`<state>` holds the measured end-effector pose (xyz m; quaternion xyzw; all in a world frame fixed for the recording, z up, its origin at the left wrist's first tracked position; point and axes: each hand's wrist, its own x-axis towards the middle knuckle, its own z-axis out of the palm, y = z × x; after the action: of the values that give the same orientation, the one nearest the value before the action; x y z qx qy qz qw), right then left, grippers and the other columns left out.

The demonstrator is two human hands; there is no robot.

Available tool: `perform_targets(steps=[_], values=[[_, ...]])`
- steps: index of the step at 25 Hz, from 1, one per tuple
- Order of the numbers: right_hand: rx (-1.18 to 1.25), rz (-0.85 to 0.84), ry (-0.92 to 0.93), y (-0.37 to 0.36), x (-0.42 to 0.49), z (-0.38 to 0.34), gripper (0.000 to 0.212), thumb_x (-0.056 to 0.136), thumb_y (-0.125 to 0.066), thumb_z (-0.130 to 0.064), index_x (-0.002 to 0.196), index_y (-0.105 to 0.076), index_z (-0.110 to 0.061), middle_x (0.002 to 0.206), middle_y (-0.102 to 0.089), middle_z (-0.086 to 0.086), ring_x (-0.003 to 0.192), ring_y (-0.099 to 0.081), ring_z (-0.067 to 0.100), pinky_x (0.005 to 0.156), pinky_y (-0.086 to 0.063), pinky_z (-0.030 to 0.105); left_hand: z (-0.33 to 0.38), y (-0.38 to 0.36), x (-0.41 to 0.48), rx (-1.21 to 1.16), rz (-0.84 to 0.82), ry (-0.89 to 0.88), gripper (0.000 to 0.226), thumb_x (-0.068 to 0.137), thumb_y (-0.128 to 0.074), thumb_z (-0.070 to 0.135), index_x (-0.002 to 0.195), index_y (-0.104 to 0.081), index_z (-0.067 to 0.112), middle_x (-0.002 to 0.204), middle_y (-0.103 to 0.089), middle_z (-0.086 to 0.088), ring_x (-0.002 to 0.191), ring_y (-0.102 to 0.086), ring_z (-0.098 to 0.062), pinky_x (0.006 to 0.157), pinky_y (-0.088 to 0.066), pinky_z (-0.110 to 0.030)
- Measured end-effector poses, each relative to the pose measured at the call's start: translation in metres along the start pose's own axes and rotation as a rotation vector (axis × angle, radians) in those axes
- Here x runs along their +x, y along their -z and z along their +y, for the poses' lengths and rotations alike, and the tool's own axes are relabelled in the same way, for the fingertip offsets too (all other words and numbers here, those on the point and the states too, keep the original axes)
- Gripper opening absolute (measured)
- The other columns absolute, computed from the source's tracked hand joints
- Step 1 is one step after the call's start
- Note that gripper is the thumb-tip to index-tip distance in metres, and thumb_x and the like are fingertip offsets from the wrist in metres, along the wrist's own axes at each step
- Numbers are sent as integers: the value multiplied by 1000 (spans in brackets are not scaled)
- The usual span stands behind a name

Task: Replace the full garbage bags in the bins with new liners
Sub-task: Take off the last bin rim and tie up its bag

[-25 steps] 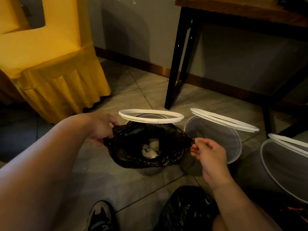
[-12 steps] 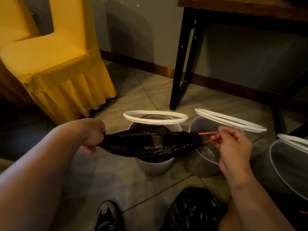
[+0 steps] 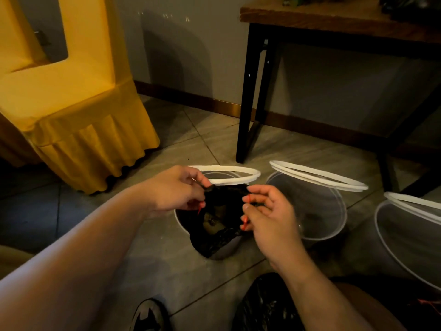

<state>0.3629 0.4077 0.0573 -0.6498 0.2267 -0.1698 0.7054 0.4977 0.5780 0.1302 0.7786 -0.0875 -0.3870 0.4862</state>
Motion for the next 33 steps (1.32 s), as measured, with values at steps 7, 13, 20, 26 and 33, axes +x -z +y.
perform_targets(steps=[7,13,20,26,33], values=[[40,-67,-9,-22,-8,-6,38,92,-65,9,97,-70,-28,97,-76,-3,83,-74,16,65,-61,29,14,-22,0,-257,-156,57,19,101,-65,32,115,-68,19,94,-72,-9,83,-71,-23,85,-58,-38],[-184,-180,187,-24,-22,-12,42,86,-63,-11,111,-64,-45,113,-73,-18,109,-71,4,91,-58,25,16,-31,6,-387,-108,67,26,101,-61,39,115,-73,20,102,-74,-8,88,-70,-25,85,-59,-38],[-178,105,140,-3,-14,19,35,85,-68,2,98,-71,-31,98,-77,-5,95,-75,12,82,-60,26,22,-17,3,-450,-62,48,48,100,-56,56,122,-68,15,80,-65,-5,69,-65,-19,86,-60,-43],[-147,465,131,9,6,32,37,82,-71,9,91,-65,-27,85,-70,-2,81,-69,20,72,-55,21,12,-18,5,-180,34,4,24,92,-72,2,113,-68,13,96,-69,-11,81,-71,-21,73,-58,-31],[-871,392,98,32,14,40,79,75,-85,-52,141,-52,-24,136,-49,8,127,-48,30,108,-45,50,6,-5,2,508,100,70,32,77,-88,17,102,-70,29,108,-70,-2,100,-68,-20,84,-61,-40]])
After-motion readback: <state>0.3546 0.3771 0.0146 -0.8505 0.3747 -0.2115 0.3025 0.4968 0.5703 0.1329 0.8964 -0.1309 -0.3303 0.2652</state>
